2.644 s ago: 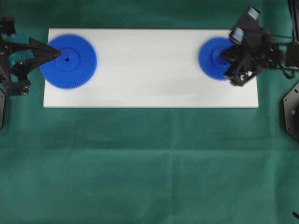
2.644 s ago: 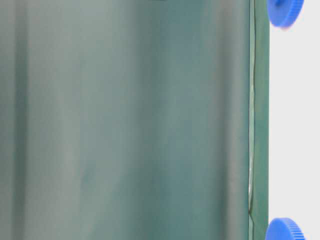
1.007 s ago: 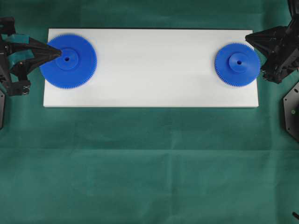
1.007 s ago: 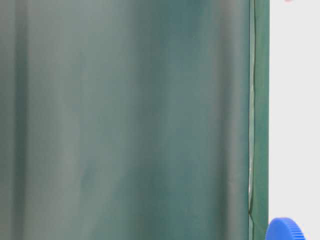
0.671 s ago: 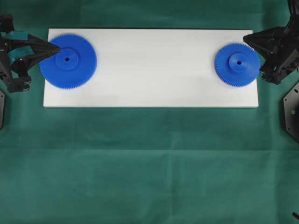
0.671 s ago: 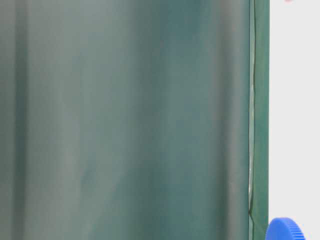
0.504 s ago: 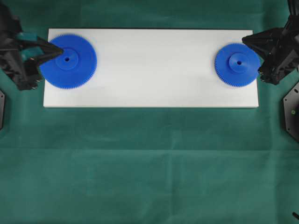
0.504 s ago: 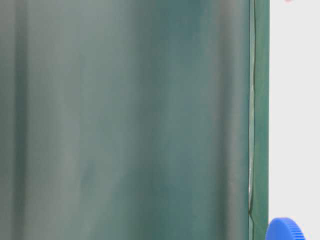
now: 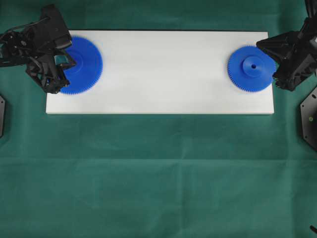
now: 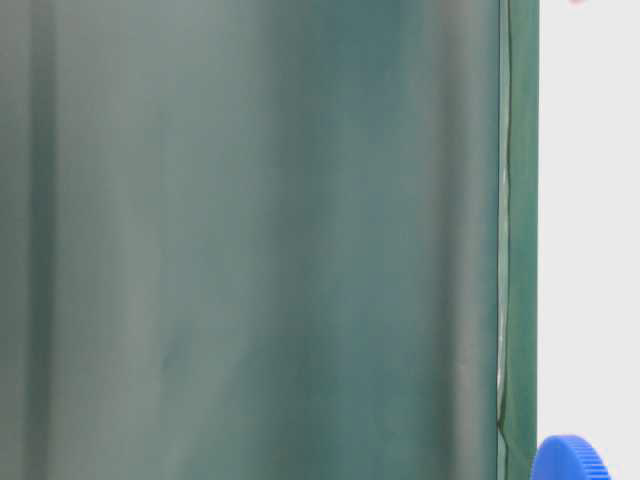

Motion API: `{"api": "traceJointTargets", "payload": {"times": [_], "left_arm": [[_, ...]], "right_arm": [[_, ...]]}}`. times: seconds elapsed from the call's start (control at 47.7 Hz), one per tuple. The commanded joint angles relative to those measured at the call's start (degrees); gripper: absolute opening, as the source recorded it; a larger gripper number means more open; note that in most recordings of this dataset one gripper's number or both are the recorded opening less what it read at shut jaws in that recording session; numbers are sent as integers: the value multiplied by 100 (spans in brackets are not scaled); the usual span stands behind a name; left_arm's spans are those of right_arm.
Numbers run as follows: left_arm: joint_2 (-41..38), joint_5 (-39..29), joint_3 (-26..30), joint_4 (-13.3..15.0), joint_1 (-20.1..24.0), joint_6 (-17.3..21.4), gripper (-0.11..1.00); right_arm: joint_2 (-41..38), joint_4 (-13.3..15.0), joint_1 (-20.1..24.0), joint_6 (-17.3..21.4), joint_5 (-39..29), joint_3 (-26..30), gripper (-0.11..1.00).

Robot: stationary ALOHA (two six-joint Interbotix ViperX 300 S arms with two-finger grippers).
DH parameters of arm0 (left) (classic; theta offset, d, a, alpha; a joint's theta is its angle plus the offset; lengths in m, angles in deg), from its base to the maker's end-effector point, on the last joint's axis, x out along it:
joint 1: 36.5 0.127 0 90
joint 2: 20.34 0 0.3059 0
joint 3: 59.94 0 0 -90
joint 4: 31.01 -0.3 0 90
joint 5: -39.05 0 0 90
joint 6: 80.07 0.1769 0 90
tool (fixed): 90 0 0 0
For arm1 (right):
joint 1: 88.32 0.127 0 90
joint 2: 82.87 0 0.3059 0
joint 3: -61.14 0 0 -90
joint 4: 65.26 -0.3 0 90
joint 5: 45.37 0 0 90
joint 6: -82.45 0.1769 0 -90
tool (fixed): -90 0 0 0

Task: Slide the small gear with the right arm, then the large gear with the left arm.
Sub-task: 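Lower the closed left gripper onto the large blue gear's hub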

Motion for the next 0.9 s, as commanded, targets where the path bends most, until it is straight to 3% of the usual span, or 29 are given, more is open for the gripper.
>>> {"api": "traceJointTargets", "payload": {"times": [0.0,0.881], "left_arm": [[-26,18,97,-9,88,0,0],[-431,352,-316,-9,316,-9,0]], "right_arm": [[-18,18,-9,0,53,53,50],[-18,9,44,26,53,26,50]]}}
